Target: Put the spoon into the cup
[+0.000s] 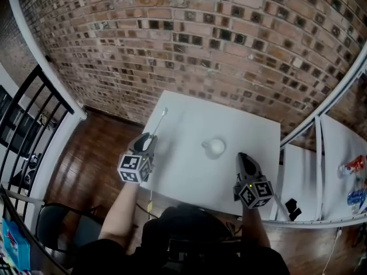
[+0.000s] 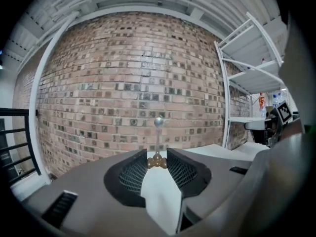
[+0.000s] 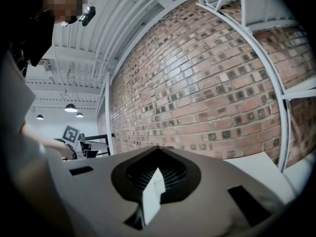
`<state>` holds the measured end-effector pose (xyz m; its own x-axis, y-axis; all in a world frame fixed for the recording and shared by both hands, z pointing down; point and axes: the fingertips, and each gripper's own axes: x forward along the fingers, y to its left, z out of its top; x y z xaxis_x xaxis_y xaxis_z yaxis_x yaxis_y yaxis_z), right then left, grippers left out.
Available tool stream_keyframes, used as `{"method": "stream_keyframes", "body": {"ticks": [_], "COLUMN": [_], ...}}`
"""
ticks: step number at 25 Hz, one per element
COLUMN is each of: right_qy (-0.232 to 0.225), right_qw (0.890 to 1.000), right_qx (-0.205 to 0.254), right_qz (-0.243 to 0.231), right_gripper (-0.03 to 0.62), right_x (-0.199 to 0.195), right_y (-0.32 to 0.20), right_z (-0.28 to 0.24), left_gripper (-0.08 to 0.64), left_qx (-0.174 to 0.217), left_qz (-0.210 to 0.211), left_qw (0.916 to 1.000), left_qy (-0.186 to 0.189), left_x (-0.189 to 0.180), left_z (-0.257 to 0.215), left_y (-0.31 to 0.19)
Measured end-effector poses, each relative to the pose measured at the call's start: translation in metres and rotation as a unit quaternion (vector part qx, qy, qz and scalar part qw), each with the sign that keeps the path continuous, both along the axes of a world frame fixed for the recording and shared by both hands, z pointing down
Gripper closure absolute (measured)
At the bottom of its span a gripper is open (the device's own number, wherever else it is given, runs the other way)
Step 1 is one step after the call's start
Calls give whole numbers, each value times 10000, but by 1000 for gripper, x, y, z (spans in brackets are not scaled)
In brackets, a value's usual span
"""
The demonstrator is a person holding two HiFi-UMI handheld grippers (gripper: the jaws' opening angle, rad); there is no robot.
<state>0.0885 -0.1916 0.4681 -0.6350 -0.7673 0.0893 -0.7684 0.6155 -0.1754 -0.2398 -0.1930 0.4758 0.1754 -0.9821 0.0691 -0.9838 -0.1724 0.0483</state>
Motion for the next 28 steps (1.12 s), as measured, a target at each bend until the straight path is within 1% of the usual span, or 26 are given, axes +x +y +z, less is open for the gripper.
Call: {"method": "stream_keyframes", "body": {"ticks": [3,5,7,11,15,20,25,28], "right_qy": [-7,-3,15,23,5,91,67,39], "right_qw": [10000,10000,10000,9998,9996,9990,9973,9970], "right_qx": [1,-8,9,19,-59,-25,-51,-56], "right_qz": [13,43,84,174,287,436,727,775], "right_gripper": [588,588,588,588,588,588,588,588], "right_x": [2,5,8,17,29,47,73,78], "right_y": [2,3,5,10,14,18,18,17], "right_z": [-1,-1,-2,-3,-1,-3,-2,2], "left_gripper": [433,433,433,433,433,433,433,433], "left_qx": [378,491,510,335,401,236,-71,-319], "left_qz": [255,417,542,806,1275,1840,2294,2545], "left_qw": [9989,9979,9972,9962,9910,9823,9726,9642], "left_qy": [79,83,51,-32,-50,-245,-370,-679], "left_x": [9,14,18,37,69,111,149,170], "left_z": [-23,-30,-34,-35,-32,-19,1,21], "left_y": [12,17,17,11,0,-11,-20,-19]}}
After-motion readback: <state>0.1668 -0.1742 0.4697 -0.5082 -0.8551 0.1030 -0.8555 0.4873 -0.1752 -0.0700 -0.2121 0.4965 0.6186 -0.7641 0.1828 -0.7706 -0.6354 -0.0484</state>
